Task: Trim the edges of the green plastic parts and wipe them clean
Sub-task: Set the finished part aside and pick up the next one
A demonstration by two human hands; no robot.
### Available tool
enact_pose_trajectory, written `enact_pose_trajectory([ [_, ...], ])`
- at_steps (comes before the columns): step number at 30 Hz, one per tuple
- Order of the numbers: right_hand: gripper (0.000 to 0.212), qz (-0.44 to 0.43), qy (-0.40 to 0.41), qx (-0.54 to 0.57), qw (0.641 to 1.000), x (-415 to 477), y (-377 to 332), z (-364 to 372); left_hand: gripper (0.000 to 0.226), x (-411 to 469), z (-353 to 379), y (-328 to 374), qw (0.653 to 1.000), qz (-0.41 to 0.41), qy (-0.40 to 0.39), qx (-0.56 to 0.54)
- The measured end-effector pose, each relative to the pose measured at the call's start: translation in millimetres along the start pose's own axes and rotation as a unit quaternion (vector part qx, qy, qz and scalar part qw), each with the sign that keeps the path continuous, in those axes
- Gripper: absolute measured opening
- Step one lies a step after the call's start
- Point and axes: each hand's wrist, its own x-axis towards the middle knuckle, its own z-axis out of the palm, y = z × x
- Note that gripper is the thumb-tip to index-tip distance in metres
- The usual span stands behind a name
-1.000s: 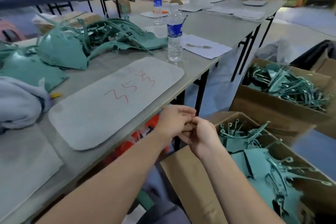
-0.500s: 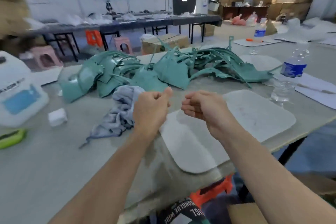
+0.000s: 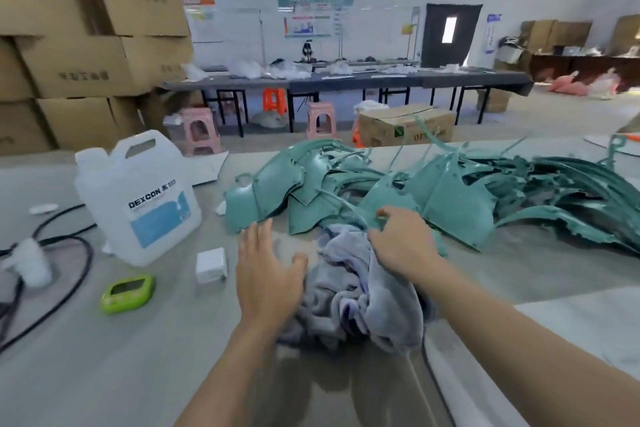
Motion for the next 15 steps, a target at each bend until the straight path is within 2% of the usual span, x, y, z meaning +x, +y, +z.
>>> enact_pose_trajectory([
  [3, 0.058, -0.044, -0.006, -0.038, 0.998, 26, -7, 16, 0.088, 0, 15, -16, 1.0, 0.008, -0.014, -0.004],
  [5, 0.06, -0.06, -0.01, -0.092, 0.994, 44, -10, 27, 0.091, 6, 23, -23, 1.0, 0.008, -0.022, -0.006],
  [6, 0.05, -0.062, -0.016, -0.131, 0.989, 50, -12, 31, 0.092, 8, 26, -25, 1.0, 0.01, -0.029, -0.002],
  [9, 0.002, -0.053, -0.027, -0.211, 0.976, 57, -18, 37, 0.093, 13, 32, -33, 0.998, -0.004, -0.055, -0.008],
  [10, 0.008, -0.045, -0.014, -0.215, 0.975, 57, -20, 36, 0.093, 14, 33, -35, 0.998, -0.011, -0.062, -0.011],
  [11, 0.011, -0.045, 0.01, -0.214, 0.976, 57, -22, 33, 0.092, 14, 33, -36, 0.998, -0.017, -0.066, -0.014],
  [13, 0.015, -0.067, 0.123, -0.177, 0.974, 60, -27, 22, 0.091, 14, 34, -36, 0.997, -0.017, -0.07, -0.014],
  [15, 0.021, -0.109, 0.215, -0.044, 0.969, 53, -39, 1, 0.091, 13, 34, -33, 0.997, -0.006, -0.074, -0.014],
])
